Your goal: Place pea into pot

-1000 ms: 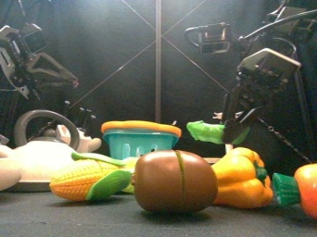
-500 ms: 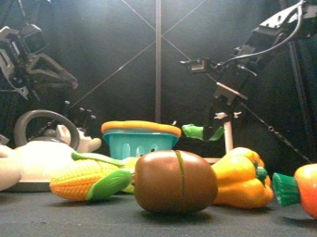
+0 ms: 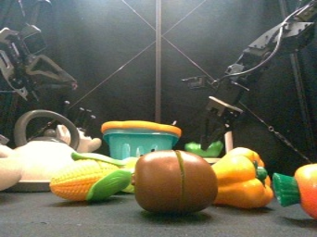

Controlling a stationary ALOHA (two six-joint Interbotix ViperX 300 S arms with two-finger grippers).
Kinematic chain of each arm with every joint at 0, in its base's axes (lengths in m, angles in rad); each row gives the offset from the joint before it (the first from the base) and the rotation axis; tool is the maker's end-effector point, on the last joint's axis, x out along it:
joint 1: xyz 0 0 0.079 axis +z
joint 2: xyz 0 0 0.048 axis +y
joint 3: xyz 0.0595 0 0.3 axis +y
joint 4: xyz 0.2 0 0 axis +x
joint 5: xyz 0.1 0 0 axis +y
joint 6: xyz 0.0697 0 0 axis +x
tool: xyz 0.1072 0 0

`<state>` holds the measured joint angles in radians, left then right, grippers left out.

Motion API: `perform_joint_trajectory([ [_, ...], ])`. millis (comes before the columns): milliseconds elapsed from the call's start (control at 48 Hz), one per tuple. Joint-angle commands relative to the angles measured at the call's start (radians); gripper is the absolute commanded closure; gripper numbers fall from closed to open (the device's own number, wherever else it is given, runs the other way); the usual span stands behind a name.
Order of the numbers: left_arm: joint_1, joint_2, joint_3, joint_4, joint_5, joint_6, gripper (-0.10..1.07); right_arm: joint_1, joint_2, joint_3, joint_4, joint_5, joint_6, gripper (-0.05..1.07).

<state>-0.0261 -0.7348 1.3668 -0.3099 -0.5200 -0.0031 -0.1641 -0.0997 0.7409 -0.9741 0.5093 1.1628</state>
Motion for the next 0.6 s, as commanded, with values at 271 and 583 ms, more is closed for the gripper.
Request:
perform_joint_trajectory([
  [271, 0.009, 0.002, -0.012, 0.000, -0.003, 0.000, 0.39, -0.008, -0.009, -0.002, 0.003, -0.005, 0.002, 0.15],
  [583, 0.011, 0.002, -0.012, 0.000, -0.003, -0.002, 0.39, -0.003, -0.011, -0.002, 0.006, -0.002, 0.002, 0.15],
])
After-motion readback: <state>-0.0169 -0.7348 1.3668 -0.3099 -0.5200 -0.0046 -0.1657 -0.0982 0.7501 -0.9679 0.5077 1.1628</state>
